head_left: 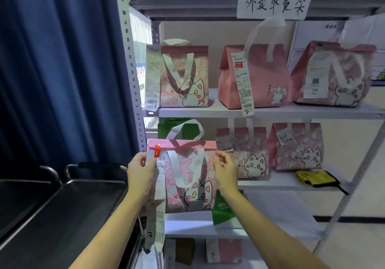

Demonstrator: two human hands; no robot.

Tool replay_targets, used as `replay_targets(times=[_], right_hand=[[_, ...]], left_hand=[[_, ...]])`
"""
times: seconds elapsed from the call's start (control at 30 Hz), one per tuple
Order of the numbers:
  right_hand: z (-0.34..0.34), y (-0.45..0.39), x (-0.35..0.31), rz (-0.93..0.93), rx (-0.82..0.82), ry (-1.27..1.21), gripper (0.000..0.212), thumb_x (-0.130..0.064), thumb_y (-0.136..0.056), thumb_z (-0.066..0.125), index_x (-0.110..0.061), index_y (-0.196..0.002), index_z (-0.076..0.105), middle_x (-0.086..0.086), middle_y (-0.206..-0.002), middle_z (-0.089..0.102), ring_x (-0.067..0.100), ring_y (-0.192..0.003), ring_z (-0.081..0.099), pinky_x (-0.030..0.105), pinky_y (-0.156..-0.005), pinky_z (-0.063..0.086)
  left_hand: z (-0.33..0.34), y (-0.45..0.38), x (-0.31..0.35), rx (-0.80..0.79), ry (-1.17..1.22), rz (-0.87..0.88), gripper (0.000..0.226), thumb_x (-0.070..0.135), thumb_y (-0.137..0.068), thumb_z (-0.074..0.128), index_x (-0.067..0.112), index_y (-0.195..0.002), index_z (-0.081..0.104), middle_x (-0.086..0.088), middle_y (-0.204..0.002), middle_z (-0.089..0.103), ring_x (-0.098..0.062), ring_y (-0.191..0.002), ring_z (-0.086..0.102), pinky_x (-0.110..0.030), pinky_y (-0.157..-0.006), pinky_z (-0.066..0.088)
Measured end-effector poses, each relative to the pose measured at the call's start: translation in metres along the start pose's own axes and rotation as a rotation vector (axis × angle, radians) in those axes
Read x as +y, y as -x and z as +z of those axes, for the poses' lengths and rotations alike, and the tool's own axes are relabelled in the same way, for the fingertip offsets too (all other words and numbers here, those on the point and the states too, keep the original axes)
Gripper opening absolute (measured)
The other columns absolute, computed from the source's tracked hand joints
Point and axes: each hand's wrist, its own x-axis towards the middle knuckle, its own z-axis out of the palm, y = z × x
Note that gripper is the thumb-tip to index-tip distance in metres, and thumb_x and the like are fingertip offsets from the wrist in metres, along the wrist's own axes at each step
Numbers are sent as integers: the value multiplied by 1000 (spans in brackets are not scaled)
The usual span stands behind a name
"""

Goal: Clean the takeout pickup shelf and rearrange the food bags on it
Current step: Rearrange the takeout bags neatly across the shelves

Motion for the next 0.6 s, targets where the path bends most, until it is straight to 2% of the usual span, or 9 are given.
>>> replay_targets(times=[0.1,0.23,0.37,0.5,0.6], right_hand=[[-13,-5,18,28,-12,-14,12,-23,-103,61,-28,-114,64,-8,-109,67,7,-102,63,16,-81,49],[-32,-3,51,84,-39,-7,14,-19,-102,62,-22,-115,66,-1,-106,67,14,-97,64,20,-80,52],[-45,6,83,161,-72,-7,11,-20,-102,63,-19,-113,68,0,-100,69,13,-88,64,17,-70,51],[-52,16,111,237,-102,10,9,-18,-101,64,-23,-107,69,-2,-100,73,13,-91,68,19,-71,53],[-55,23,126,281,-105,18,11,-13,-100,63,-20,-104,71,0,-98,74,17,-91,69,20,-70,55]], left_hand=[[17,6,-14,-16,-2,-21,22,29,-97,68,9,-88,67,-10,-84,69,-14,-71,58,-28,-63,47],[32,17,-40,-23,-87,-43,21,31,-99,65,13,-89,66,-7,-86,70,-16,-73,62,-29,-64,48],[41,34,-75,-29,-194,-140,9,21,-95,63,17,-88,66,-3,-86,71,-28,-83,67,-41,-71,55],[44,50,-111,-49,-222,-243,7,26,-90,63,23,-88,68,0,-85,74,-29,-84,71,-55,-78,60],[48,59,-127,-70,-219,-303,8,28,-92,65,22,-89,69,0,-87,75,-27,-84,73,-56,-79,61]])
